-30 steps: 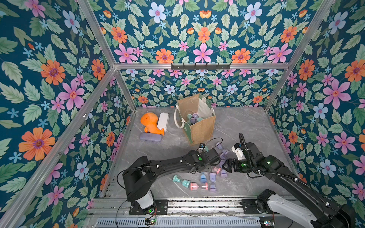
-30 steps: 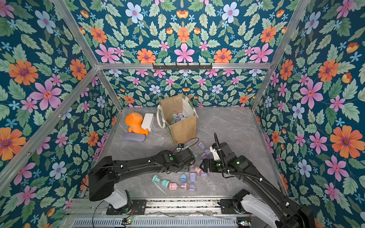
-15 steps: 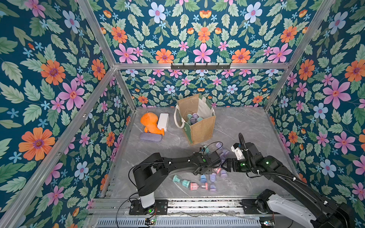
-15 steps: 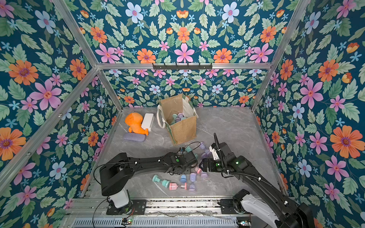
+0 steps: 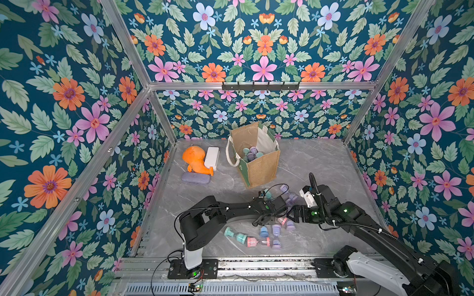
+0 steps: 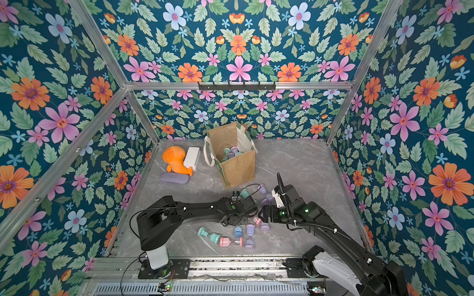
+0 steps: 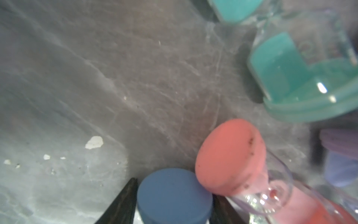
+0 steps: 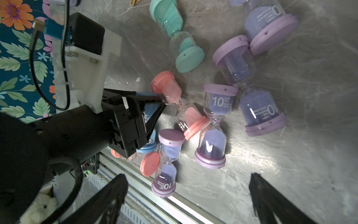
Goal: Put the hourglass into the canvas bag
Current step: Pick up the hourglass from the center of the board.
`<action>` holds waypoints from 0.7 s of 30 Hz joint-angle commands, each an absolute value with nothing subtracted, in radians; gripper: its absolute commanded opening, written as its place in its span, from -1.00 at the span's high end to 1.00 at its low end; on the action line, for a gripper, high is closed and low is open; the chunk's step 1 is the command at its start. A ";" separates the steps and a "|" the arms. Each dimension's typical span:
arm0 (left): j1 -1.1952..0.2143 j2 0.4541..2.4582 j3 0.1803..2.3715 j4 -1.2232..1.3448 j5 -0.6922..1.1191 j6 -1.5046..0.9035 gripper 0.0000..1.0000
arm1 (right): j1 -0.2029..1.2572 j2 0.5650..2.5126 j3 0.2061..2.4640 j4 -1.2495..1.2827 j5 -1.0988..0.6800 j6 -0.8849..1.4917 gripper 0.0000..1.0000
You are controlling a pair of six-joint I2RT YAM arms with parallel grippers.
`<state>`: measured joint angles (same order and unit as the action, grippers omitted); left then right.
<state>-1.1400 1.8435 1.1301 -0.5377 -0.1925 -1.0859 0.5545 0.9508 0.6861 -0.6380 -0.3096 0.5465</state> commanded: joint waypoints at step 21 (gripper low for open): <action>-1.136 1.808 1.101 -0.515 -0.236 -1.110 0.18 | 0.555 0.963 0.709 -0.619 -0.301 0.549 -0.99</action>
<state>-1.1366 1.8194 1.1019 -0.5095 -0.2123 -1.1000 0.5545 0.9619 0.7029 -0.6250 -0.3092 0.5468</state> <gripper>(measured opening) 0.468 0.993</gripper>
